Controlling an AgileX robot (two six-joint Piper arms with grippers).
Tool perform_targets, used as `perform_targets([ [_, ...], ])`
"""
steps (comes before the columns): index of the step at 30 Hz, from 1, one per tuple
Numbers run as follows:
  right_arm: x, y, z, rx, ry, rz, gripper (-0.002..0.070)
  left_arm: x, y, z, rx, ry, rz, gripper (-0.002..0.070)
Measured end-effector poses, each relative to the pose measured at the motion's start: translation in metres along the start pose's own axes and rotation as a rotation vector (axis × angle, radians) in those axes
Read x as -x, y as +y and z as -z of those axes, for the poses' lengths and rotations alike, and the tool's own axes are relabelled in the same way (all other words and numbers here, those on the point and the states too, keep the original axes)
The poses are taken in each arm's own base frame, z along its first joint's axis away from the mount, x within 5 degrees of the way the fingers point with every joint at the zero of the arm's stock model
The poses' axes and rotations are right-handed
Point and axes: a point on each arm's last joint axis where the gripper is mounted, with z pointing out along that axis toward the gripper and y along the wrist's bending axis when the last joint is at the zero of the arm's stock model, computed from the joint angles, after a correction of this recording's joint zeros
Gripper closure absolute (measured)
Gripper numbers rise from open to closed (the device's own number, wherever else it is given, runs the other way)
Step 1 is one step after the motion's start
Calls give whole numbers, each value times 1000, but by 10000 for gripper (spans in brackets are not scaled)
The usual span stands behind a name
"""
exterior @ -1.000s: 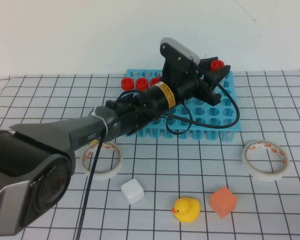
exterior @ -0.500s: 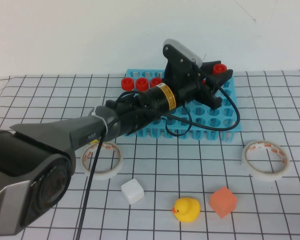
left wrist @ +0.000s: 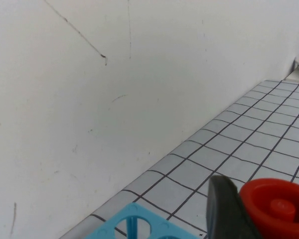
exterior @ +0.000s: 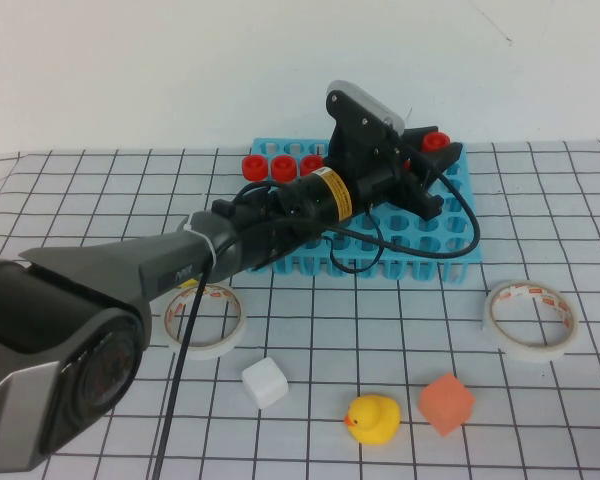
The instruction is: Place the test tubes
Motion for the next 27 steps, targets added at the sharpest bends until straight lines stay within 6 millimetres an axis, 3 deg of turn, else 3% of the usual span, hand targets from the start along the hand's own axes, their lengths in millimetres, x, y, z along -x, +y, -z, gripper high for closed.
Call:
perform_targets([
  [9, 0, 0, 0, 0, 0, 0, 678, 0, 1, 0, 17, 11, 30, 409],
  [14, 0, 0, 0, 0, 0, 0, 678, 1, 1, 0, 18, 10, 43, 246],
  [18, 0, 0, 0, 0, 0, 0, 678, 11, 1, 1, 34, 12, -6, 193],
  [23, 0, 0, 0, 0, 0, 0, 678, 55, -3, 7, 53, -37, -95, 218],
  [27, 0, 0, 0, 0, 0, 0, 678, 112, -10, 21, 84, -89, -183, 289],
])
